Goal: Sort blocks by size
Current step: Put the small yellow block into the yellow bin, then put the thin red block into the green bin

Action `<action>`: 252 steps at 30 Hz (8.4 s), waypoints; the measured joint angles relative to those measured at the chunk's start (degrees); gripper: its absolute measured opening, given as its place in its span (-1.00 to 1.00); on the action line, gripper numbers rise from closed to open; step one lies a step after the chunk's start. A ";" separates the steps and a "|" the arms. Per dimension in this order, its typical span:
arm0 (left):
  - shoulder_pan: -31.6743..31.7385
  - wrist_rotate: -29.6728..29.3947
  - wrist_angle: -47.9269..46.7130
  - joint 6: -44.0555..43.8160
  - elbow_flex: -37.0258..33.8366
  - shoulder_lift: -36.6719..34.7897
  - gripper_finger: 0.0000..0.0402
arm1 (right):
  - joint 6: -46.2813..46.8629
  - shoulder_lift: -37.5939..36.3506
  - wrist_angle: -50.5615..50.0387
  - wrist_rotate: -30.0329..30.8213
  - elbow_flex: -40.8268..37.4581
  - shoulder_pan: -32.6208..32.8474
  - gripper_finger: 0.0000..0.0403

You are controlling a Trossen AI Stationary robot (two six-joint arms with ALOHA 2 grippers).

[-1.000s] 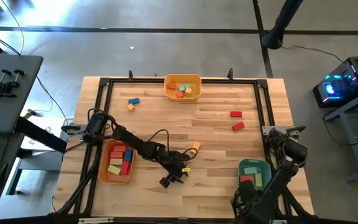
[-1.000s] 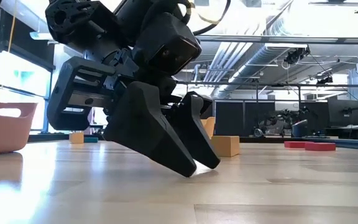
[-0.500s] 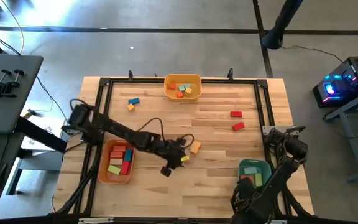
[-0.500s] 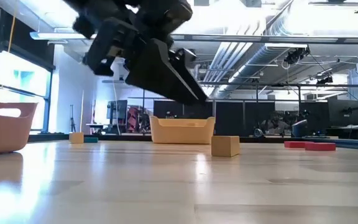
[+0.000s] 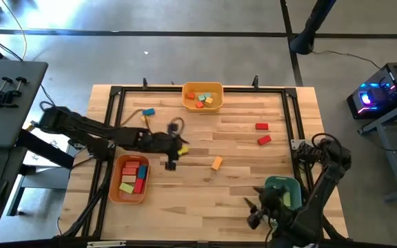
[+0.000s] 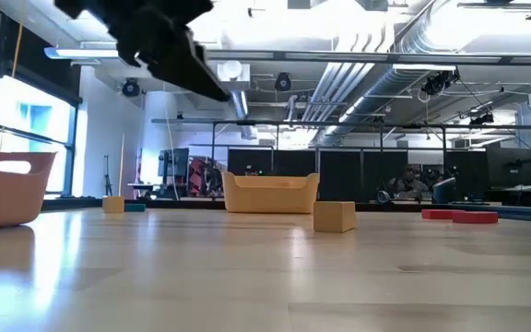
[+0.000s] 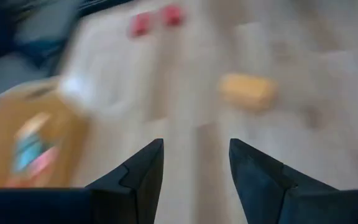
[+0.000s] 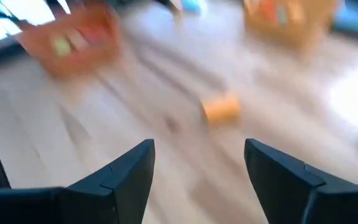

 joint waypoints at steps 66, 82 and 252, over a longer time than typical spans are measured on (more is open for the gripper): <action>47.36 14.97 -24.65 -12.64 -10.46 5.06 -0.50 | -53.33 0.15 78.93 6.51 -31.14 -16.89 0.22; 32.08 19.73 -15.43 -7.03 11.09 10.77 -0.52 | -52.87 0.15 83.23 8.43 -31.12 -17.39 0.22; -4.53 2.08 34.92 -12.73 -15.88 0.93 0.31 | -22.65 -15.34 13.98 -66.35 -23.66 -14.13 -0.37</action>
